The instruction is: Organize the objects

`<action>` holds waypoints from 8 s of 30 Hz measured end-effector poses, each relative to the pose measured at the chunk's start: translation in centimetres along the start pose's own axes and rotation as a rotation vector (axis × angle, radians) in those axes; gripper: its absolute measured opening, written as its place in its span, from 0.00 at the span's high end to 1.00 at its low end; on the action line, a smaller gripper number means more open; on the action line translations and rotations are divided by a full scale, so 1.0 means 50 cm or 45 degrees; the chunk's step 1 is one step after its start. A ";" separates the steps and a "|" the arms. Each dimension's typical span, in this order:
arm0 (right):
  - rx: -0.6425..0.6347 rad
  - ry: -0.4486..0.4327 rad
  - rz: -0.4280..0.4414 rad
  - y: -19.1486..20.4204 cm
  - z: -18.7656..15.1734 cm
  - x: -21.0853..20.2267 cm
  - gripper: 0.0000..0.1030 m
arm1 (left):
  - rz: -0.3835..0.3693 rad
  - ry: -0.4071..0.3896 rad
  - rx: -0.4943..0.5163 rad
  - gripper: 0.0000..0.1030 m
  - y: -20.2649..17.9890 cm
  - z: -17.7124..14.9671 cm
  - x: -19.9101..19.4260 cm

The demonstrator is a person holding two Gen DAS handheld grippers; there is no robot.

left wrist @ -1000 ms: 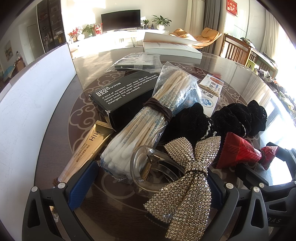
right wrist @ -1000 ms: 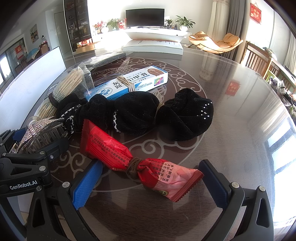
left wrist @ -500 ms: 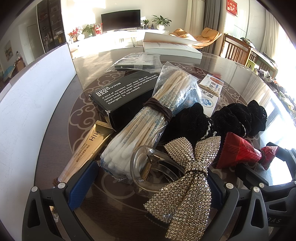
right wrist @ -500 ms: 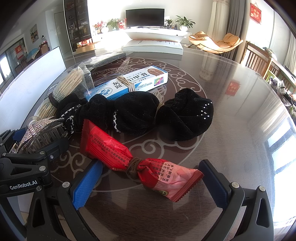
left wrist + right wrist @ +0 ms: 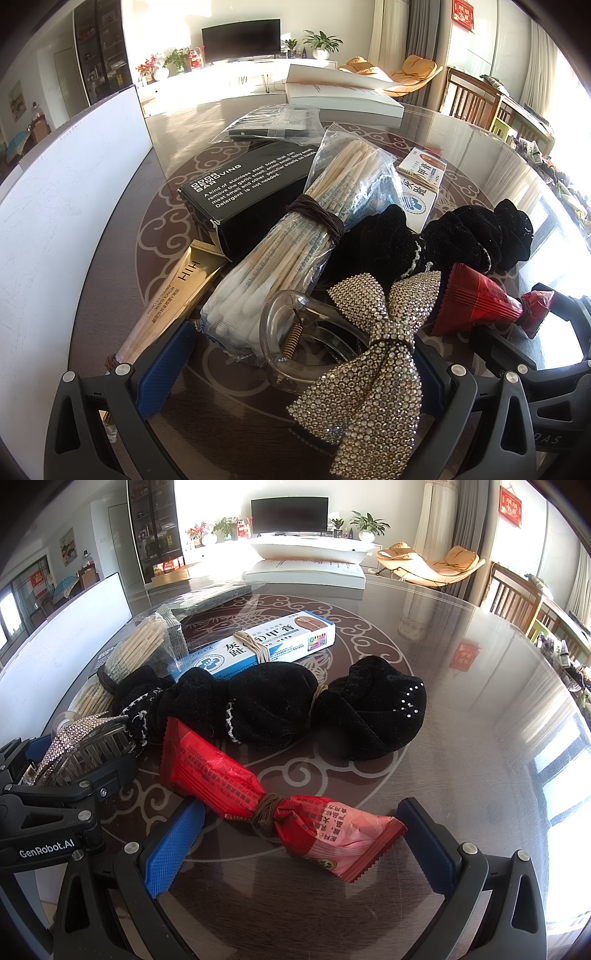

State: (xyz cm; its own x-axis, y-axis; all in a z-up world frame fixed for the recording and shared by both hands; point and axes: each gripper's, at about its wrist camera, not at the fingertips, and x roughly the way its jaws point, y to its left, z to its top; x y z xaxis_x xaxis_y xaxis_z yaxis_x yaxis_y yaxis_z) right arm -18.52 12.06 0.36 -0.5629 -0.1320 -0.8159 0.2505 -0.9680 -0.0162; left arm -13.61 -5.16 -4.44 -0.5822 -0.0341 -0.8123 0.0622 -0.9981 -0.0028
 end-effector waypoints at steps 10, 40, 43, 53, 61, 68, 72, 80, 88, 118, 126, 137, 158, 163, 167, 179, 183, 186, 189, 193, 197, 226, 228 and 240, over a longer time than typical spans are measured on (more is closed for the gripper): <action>0.000 0.000 0.000 0.000 0.000 -0.001 0.00 | 0.000 0.000 0.000 0.00 0.000 0.000 0.000; 0.000 0.000 0.000 0.000 0.000 0.001 0.00 | 0.000 0.000 0.001 0.00 0.000 0.000 0.001; 0.000 0.000 0.000 0.000 0.000 0.000 0.00 | 0.000 0.000 0.001 0.00 0.000 0.000 0.001; 0.001 -0.001 0.000 0.000 0.000 0.000 0.00 | 0.000 0.000 0.001 0.00 -0.001 0.000 0.001; -0.001 0.000 0.005 0.002 0.001 0.001 0.00 | -0.044 0.053 0.072 0.00 0.018 -0.069 -0.052; -0.001 0.001 0.005 0.001 0.001 0.000 0.00 | -0.158 0.077 0.106 0.00 0.054 -0.128 -0.112; 0.000 0.000 0.005 0.002 0.000 0.000 0.00 | -0.225 0.001 0.071 0.00 0.054 -0.069 -0.118; 0.003 -0.001 0.011 0.001 0.000 -0.001 0.00 | -0.183 0.004 0.229 0.52 0.015 -0.047 -0.069; -0.088 0.030 0.392 -0.030 -0.027 -0.070 0.00 | -0.207 -0.001 0.079 0.53 0.077 -0.149 -0.147; -0.045 0.077 0.645 0.097 0.050 -0.196 0.80 | -0.054 -0.242 0.094 0.53 0.118 -0.112 -0.302; -0.073 0.023 0.811 0.230 0.094 -0.233 0.80 | 0.041 -0.323 0.047 0.53 0.196 -0.099 -0.373; -0.217 0.048 1.196 0.583 0.166 -0.257 0.77 | 0.186 -0.209 -0.380 0.52 0.543 -0.128 -0.390; -0.076 -0.104 0.187 0.006 -0.104 -0.150 0.10 | -0.226 -0.278 -0.055 0.14 0.248 -0.122 -0.397; -0.075 -0.072 0.137 -0.040 -0.118 -0.119 0.10 | -0.305 -0.165 0.106 0.14 0.104 -0.111 -0.307; -0.052 -0.060 0.168 -0.043 -0.122 -0.103 0.10 | -0.243 -0.145 0.188 0.14 0.046 -0.064 -0.229; -0.107 -0.021 0.119 -0.016 -0.123 -0.091 0.05 | -0.257 -0.055 0.342 0.22 -0.014 0.078 -0.007; -0.081 -0.031 0.149 -0.016 -0.121 -0.092 0.05 | -0.243 -0.018 0.289 0.73 -0.014 0.040 -0.022; -0.084 -0.031 0.144 -0.011 -0.121 -0.090 0.05 | -0.236 -0.002 0.201 0.73 -0.008 -0.032 -0.072; -0.096 -0.025 0.131 -0.005 -0.121 -0.087 0.04 | -0.190 0.029 0.115 0.69 -0.001 -0.098 -0.105; -0.113 -0.014 0.125 -0.001 -0.120 -0.084 0.02 | -0.157 0.003 0.150 0.19 -0.002 -0.119 -0.109; -0.126 -0.006 0.111 0.005 -0.120 -0.081 0.00 | -0.121 -0.019 0.169 0.19 0.006 -0.101 -0.090; 0.003 0.146 0.288 0.067 0.012 -0.075 0.65 | -0.321 -0.014 0.006 0.72 0.076 -0.133 -0.142; 0.041 0.130 0.285 0.035 -0.015 -0.104 0.65 | -0.364 -0.038 -0.037 0.72 0.081 -0.147 -0.164; -0.119 -0.118 0.628 0.238 0.081 -0.292 0.65 | -0.272 -0.380 -0.236 0.72 0.262 -0.080 -0.411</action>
State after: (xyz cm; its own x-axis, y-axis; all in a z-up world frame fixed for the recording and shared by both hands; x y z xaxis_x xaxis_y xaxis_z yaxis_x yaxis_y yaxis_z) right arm -10.53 1.62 14.44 -0.4263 -0.5907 -0.6851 0.5709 -0.7631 0.3028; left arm 2.42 -17.33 9.88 -0.8057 0.1323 -0.5774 0.0436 -0.9589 -0.2805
